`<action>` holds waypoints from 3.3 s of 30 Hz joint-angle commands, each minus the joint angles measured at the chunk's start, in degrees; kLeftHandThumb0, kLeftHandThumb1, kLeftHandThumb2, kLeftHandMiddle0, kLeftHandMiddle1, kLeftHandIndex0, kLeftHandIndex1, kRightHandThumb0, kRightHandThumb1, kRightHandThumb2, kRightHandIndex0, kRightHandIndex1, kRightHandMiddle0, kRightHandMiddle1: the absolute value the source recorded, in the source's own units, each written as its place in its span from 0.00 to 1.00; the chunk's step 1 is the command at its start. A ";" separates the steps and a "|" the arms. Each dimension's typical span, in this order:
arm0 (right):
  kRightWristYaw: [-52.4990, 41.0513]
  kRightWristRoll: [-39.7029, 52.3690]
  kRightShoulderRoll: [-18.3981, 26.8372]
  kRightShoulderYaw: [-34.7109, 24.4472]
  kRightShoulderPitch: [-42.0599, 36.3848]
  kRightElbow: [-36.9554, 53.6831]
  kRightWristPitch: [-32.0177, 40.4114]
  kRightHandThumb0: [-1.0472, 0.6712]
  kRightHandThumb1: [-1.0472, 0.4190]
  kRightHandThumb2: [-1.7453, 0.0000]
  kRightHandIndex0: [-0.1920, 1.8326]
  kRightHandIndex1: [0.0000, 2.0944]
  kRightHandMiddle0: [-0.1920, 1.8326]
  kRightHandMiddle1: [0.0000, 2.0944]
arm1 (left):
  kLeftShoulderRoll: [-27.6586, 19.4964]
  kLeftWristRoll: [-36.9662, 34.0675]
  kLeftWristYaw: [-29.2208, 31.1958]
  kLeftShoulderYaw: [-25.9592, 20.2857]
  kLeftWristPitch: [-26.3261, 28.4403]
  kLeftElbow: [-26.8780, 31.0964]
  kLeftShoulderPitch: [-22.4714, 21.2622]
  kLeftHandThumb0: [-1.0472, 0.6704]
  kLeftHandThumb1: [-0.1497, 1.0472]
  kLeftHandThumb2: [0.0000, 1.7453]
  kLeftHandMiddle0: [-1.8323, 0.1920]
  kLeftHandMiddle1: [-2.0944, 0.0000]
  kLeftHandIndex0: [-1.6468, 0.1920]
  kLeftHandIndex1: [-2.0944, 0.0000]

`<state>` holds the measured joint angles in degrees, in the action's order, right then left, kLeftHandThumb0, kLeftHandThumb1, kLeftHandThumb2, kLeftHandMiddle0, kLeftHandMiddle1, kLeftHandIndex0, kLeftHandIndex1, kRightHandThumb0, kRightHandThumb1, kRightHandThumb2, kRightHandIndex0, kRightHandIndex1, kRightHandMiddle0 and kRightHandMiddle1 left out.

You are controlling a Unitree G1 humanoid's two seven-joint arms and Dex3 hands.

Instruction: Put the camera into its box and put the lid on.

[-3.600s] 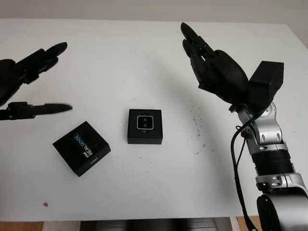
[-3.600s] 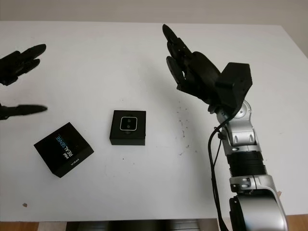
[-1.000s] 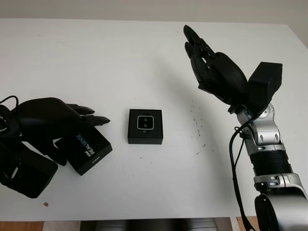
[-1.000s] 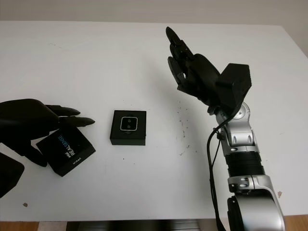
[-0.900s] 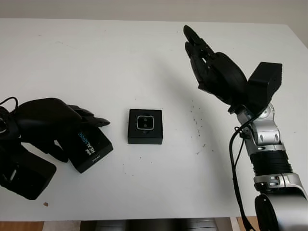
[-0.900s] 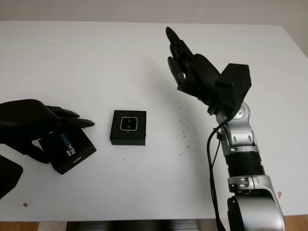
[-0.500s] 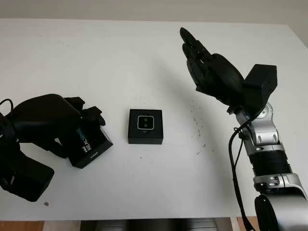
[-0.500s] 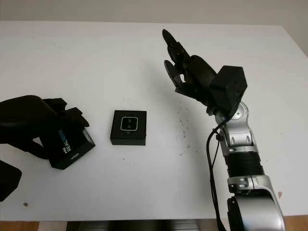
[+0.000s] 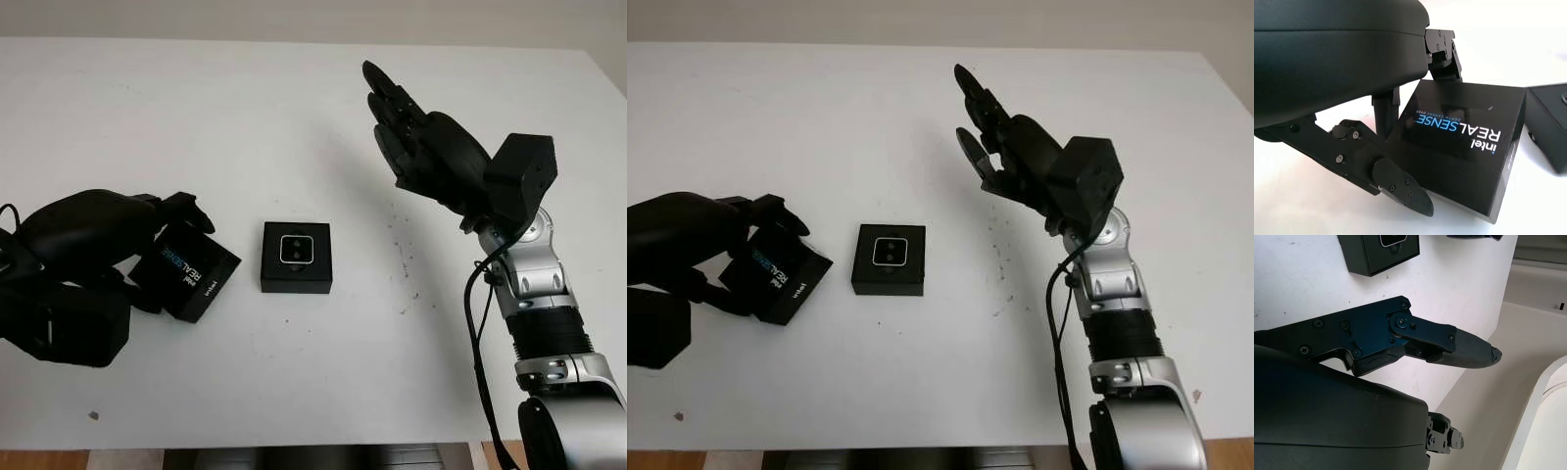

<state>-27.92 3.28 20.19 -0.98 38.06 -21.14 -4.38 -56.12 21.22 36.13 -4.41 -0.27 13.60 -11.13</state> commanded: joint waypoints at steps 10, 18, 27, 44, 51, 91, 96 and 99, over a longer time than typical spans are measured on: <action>0.95 -0.90 0.33 0.52 -1.21 3.18 2.20 0.16 0.00 0.63 0.03 0.03 0.04 0.03 | 1.35 -0.67 6.92 2.33 19.66 7.00 -9.61 0.46 0.95 0.03 0.77 0.20 0.78 0.26; 0.80 -0.67 0.05 0.52 -1.10 2.52 1.16 0.16 0.00 0.64 0.03 0.03 0.04 0.03 | 0.87 -0.72 11.99 6.12 26.01 6.65 -17.46 0.44 0.93 0.03 0.76 0.07 0.76 0.21; 1.27 -1.50 -0.11 0.82 -0.76 1.66 -0.09 0.14 0.00 0.64 0.03 0.03 0.05 0.03 | 1.71 -2.74 18.47 11.02 36.18 5.03 -28.01 0.41 0.92 0.03 0.70 0.17 0.71 0.21; 3.28 -3.73 -0.44 2.20 -0.71 2.35 -1.22 0.15 0.00 0.63 0.05 0.03 0.05 0.03 | 5.27 -3.82 21.57 23.91 61.61 4.45 -39.47 0.40 0.92 0.03 0.60 0.16 0.64 0.24; 3.66 -3.52 -1.04 2.32 -0.87 2.37 -0.63 0.14 0.00 0.64 0.04 0.03 0.05 0.03 | 6.42 -5.42 20.33 28.61 67.08 4.52 -41.53 0.38 0.93 0.03 0.61 0.13 0.65 0.23; 7.90 -4.12 -3.77 2.84 -3.05 6.70 2.18 0.13 0.00 0.65 0.04 0.03 0.05 0.03 | 10.46 -12.06 13.51 38.09 63.20 -0.23 -48.30 0.43 0.96 0.03 0.71 0.20 0.76 0.23; 8.15 -4.26 -4.03 2.69 -3.27 7.51 2.80 0.13 0.00 0.65 0.03 0.02 0.05 0.03 | 11.24 -11.02 14.33 39.05 63.46 -0.70 -48.99 0.43 0.95 0.03 0.73 0.19 0.75 0.22; 8.58 -4.95 -3.92 2.92 -3.37 7.85 2.74 0.14 0.00 0.65 0.04 0.03 0.05 0.03 | 11.45 -10.47 14.99 39.41 63.83 -0.52 -49.20 0.43 0.95 0.03 0.72 0.18 0.75 0.22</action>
<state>-19.65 -1.35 16.11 1.81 35.11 -14.79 -1.58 -44.80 10.48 50.63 34.56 63.37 12.60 -58.21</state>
